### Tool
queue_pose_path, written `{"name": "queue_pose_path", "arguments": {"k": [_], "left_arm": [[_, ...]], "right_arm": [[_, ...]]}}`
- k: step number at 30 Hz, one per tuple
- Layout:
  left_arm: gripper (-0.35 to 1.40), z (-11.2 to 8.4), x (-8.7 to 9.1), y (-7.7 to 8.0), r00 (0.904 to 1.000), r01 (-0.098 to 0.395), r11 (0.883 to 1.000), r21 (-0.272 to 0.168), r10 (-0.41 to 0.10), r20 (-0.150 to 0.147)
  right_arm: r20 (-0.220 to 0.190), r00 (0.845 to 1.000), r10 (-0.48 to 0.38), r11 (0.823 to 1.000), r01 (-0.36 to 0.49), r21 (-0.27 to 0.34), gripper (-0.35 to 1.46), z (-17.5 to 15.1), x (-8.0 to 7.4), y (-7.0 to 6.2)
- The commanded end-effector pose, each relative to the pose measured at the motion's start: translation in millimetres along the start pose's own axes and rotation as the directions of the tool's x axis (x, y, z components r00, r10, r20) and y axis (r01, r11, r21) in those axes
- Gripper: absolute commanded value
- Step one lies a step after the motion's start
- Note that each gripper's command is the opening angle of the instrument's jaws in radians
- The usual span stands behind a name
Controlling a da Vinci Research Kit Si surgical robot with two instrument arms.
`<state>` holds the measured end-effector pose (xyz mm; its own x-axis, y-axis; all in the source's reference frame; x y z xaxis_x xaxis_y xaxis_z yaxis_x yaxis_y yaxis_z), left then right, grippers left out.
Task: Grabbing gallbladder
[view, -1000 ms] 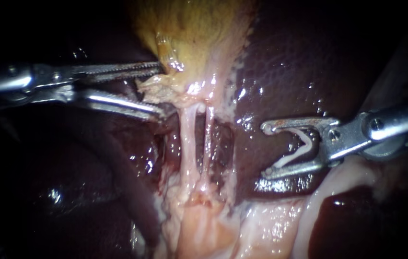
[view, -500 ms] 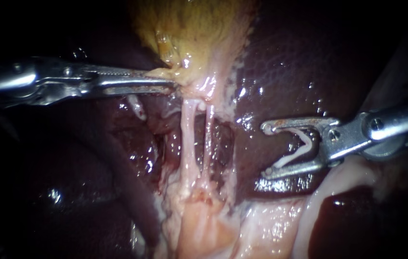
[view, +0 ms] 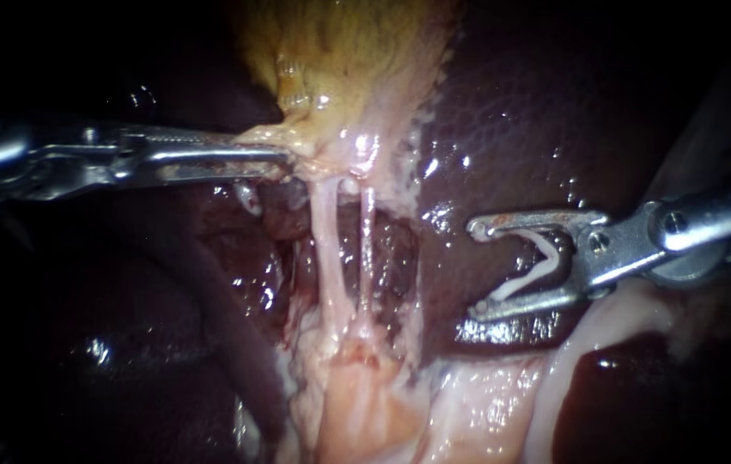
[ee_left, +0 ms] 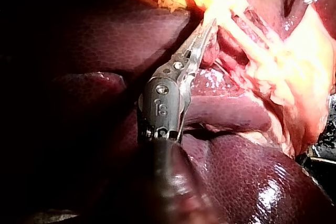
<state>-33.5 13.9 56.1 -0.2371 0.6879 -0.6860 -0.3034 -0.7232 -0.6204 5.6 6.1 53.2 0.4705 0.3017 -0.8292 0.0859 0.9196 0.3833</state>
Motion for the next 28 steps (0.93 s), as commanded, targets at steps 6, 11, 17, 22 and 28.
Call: {"name": "queue_pose_path", "arguments": {"k": [6, 11, 17, 22, 28], "left_arm": [[-0.35, -3.5, 3.1, -0.1, 0.9997, 0.018, 1.0, 0.001, -0.018, -0.02], [-0.35, -5.6, 5.4, -0.9, 0.9987, 0.028, 1.0, 0.01, -0.028, -0.043], [-0.35, -6.0, 6.2, -1.0, 0.9983, 0.028, 1.0, 0.014, -0.027, -0.051], [-0.35, -5.9, 6.2, -0.9, 0.9983, 0.028, 0.999, 0.016, -0.027, -0.051], [-0.35, -5.8, 6.2, -0.8, 0.9983, 0.028, 0.999, 0.017, -0.027, -0.051]], "right_arm": [[0.0, 1.0, 0.0, 1.0, 0.0, 0.0, 0.5, 0.0, 0.0, 0.1], [0.0, 1.0, 0.0, 1.0, 0.0, 0.0, 0.5, 0.0, 0.0, 0.1], [0.0, 1.0, 0.0, 1.0, 0.0, 0.0, 0.5, 0.0, 0.0, 0.1], [0.0, 1.0, 0.0, 1.0, 0.0, 0.0, 0.5, 0.0, 0.0, 0.1], [0.0, 1.0, 0.0, 1.0, 0.0, 0.0, 0.5, 0.0, 0.0, 0.1]]}}
